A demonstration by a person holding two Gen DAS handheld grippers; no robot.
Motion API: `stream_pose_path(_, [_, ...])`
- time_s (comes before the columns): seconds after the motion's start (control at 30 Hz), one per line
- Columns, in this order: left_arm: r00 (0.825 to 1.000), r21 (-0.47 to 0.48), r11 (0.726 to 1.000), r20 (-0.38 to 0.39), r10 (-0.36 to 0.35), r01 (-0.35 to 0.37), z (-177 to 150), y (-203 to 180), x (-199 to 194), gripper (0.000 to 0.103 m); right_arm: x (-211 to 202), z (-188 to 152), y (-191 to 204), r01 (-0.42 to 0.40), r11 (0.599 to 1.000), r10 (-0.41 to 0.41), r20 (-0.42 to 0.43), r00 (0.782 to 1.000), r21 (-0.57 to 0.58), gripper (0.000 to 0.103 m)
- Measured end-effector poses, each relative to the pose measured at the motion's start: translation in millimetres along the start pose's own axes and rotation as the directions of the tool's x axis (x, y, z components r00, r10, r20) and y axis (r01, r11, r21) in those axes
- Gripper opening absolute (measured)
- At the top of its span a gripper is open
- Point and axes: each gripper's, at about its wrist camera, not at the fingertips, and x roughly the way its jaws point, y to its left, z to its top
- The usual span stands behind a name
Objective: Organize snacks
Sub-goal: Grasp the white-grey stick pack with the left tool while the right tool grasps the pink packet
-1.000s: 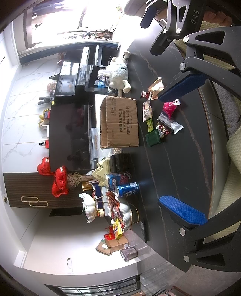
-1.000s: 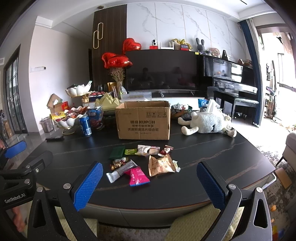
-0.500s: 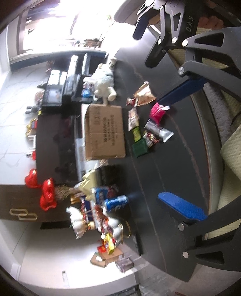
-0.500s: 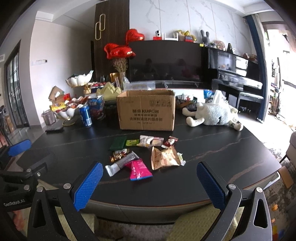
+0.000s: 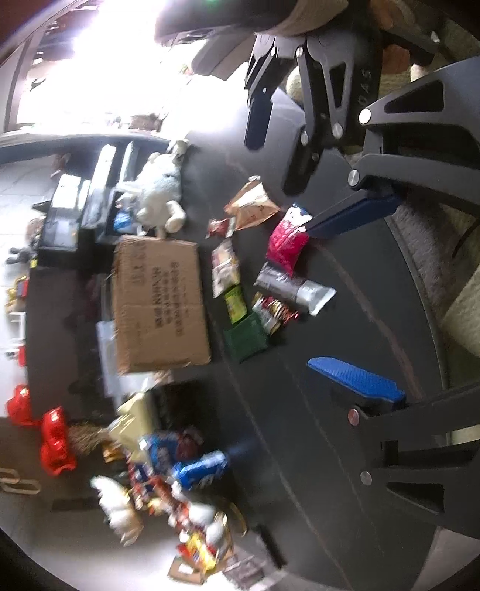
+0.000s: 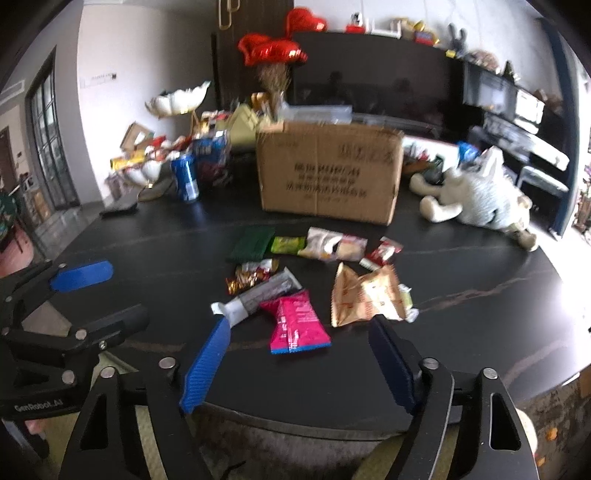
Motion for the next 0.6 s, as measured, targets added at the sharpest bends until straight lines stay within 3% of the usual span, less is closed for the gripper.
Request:
stream_pose_path(0.27, [0.991, 0.012, 0.997, -0.109, -0.078, 0.080, 10, 5, 50, 0.044, 51, 5, -9, -0.079, 0.997, 0.078, -0.128, 0.989, -0.008, 0.063])
stream_pose_path(0.4, [0.983, 0.030, 0.992, -0.144, -0.115, 0.121, 16, 5, 69, 0.040, 69, 6, -15, -0.120, 0.993, 0.120, -0.173, 0.978, 0.011, 0.056])
stream_pose_path(0.6, [0.972, 0.027, 0.987, -0.182, -0.150, 0.158, 19, 8, 90, 0.034, 86, 8, -17, -0.155, 0.988, 0.157, -0.202, 0.967, 0.025, 0.052])
